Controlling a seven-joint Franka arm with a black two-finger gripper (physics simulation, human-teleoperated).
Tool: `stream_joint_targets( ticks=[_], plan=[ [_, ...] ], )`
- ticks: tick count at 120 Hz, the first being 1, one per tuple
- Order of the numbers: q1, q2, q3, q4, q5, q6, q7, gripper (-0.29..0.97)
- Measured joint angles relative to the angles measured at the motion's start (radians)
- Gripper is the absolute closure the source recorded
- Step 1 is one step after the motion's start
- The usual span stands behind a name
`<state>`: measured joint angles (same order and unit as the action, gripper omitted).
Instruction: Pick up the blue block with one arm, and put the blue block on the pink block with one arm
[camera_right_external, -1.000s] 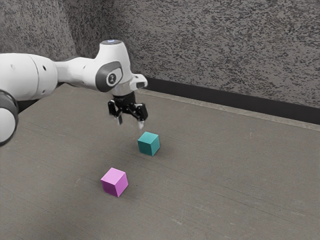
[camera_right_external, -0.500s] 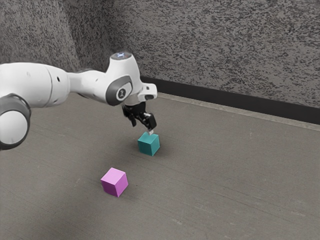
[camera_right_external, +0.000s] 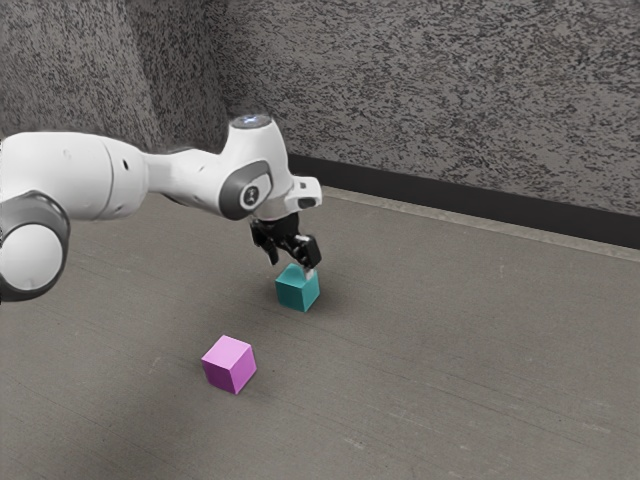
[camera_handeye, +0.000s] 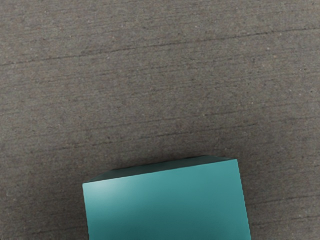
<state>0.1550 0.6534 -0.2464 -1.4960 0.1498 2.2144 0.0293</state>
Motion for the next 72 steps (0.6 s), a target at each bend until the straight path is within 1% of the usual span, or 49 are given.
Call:
stream_joint_targets(
  ticks=[17, 33, 53, 72],
  plan=[
    [0.001, 0.021, -0.002, 0.012, 0.004, 0.003, -0.014, 0.00],
    [0.001, 0.047, -0.001, 0.052, 0.006, 0.004, -0.020, 0.00],
    [0.000, 0.088, 0.000, 0.102, 0.007, 0.007, -0.002, 0.00],
    [-0.003, 0.104, 0.000, 0.123, 0.007, 0.003, 0.013, 0.00]
  ],
)
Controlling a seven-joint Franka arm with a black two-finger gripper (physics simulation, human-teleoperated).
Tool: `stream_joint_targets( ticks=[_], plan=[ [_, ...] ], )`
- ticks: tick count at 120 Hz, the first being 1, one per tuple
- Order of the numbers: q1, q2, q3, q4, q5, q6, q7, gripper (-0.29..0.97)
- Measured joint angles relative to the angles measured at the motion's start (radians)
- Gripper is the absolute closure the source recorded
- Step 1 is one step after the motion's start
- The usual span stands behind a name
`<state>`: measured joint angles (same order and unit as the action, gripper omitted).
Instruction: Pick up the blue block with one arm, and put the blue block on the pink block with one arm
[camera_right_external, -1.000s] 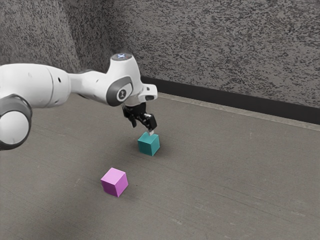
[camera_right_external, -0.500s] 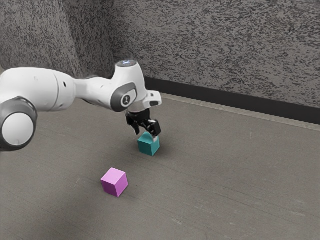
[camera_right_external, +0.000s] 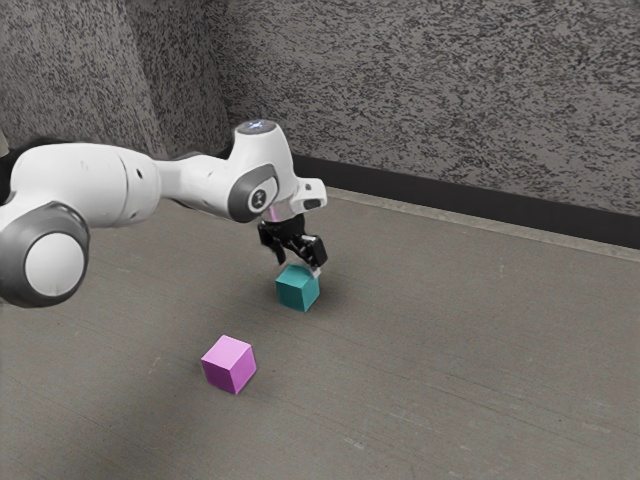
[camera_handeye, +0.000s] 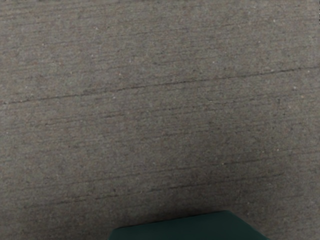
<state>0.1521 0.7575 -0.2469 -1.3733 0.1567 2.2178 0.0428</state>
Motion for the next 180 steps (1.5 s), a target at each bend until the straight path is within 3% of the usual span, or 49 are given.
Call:
stream_joint_targets(
  ticks=[155, 180],
  plan=[
    [0.000, -0.006, 0.003, -0.066, -0.037, -0.005, 0.040, 0.00],
    [0.000, -0.006, 0.003, -0.065, -0.037, -0.005, 0.042, 0.11]
  ],
)
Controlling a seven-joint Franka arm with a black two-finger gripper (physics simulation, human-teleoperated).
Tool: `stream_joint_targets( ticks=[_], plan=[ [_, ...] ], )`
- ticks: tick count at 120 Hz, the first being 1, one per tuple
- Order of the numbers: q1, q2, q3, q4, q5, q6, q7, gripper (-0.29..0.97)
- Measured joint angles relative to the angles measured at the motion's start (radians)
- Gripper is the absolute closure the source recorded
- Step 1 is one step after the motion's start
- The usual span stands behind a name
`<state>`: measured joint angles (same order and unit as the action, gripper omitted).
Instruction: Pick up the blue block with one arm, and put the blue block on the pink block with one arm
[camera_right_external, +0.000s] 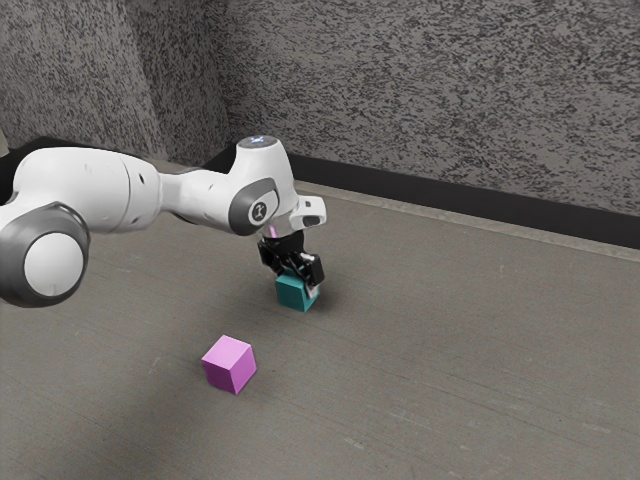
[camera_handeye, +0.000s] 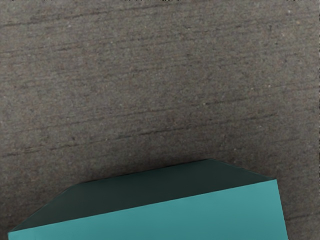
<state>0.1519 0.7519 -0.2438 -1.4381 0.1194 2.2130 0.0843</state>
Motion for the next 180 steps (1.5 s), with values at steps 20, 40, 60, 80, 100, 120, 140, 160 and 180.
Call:
stream_joint_targets(
  ticks=[20, 40, 60, 80, 100, 120, 140, 160, 180],
  plan=[
    [0.000, -0.001, 0.001, -0.001, 0.000, 0.000, 0.000, 0.23],
    [0.000, -0.006, 0.002, -0.001, 0.002, 0.000, -0.002, 0.28],
    [0.000, -0.098, 0.009, -0.066, 0.003, -0.014, -0.005, 0.31],
    [0.000, -0.367, 0.046, -0.383, -0.024, 0.020, -0.016, 0.32],
    [0.000, -0.563, 0.048, -0.633, -0.043, 0.079, -0.035, 0.32],
    [0.003, -0.675, 0.038, -0.781, -0.049, 0.129, -0.052, 0.33],
    [-0.006, -0.693, 0.027, -0.831, -0.066, 0.163, -0.066, 0.33],
    [-0.001, -0.702, 0.026, -0.858, -0.075, 0.185, -0.077, 0.33],
    [0.005, -0.740, 0.027, -0.905, -0.098, 0.196, -0.085, 0.33]
  ],
)
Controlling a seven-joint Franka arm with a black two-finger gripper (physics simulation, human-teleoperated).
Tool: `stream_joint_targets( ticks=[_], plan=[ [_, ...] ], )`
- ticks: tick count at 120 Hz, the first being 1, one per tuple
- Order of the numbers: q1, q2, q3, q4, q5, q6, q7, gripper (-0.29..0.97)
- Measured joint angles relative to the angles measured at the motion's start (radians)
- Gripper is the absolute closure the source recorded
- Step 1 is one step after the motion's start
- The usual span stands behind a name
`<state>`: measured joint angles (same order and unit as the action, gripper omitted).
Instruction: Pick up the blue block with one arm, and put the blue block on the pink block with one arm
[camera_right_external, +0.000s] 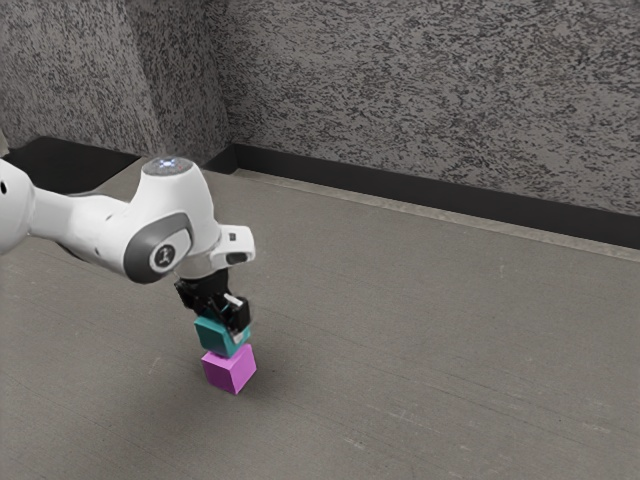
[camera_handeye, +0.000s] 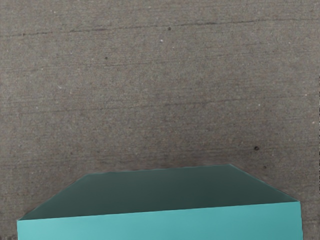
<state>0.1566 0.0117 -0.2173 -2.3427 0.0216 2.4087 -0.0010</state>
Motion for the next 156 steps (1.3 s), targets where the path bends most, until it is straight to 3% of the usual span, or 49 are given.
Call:
stream_joint_targets(
  ticks=[59, 156],
  plan=[
    [0.038, -0.025, -0.045, -0.042, -0.035, 0.001, 0.001, 0.33],
    [-0.046, -0.026, -0.047, -0.037, -0.041, 0.006, 0.042, 0.32]
  ],
)
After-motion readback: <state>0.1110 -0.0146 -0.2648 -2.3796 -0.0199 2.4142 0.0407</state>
